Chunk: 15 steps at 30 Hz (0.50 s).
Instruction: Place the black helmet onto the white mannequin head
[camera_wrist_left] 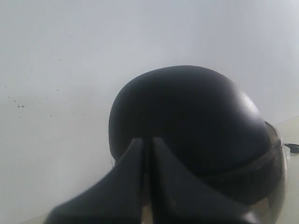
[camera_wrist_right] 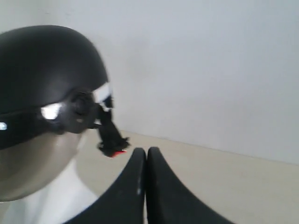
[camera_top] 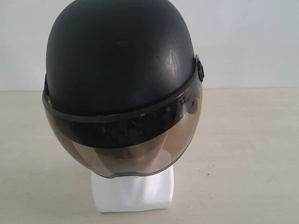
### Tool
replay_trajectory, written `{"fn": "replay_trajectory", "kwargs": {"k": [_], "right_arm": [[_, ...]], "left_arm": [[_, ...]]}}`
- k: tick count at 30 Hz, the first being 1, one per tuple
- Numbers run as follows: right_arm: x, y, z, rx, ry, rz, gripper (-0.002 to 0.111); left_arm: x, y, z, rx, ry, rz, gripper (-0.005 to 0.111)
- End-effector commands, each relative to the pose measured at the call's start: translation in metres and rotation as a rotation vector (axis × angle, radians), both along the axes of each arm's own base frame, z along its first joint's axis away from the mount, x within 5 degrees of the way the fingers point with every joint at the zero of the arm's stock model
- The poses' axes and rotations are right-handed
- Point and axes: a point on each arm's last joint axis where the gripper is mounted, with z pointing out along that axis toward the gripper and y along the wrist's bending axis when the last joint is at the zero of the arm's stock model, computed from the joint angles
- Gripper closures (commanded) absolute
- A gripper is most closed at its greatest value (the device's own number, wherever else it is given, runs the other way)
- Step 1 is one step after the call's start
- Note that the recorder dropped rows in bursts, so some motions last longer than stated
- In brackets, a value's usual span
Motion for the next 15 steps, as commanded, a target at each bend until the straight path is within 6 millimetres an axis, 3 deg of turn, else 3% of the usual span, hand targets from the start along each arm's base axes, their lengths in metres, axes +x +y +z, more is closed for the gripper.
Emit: {"fn": "replay_trajectory", "kwargs": {"k": [1,7,15], "right_arm": [[0.012,-0.006,-0.027,-0.005,0.023,-0.270,0.108],[0.024,-0.012,-0.067,-0.020,0.075,-0.447,0.108],[0.023,-0.012,-0.126,0.007,0.169,-0.450,0.108]], "left_arm": [[0.001,0.001,-0.002,-0.005,0.000,0.012,0.102],[0.001,0.001,-0.002,-0.005,0.000,0.012,0.102],[0.001,0.001,-0.002,-0.005,0.000,0.012,0.102]]}}
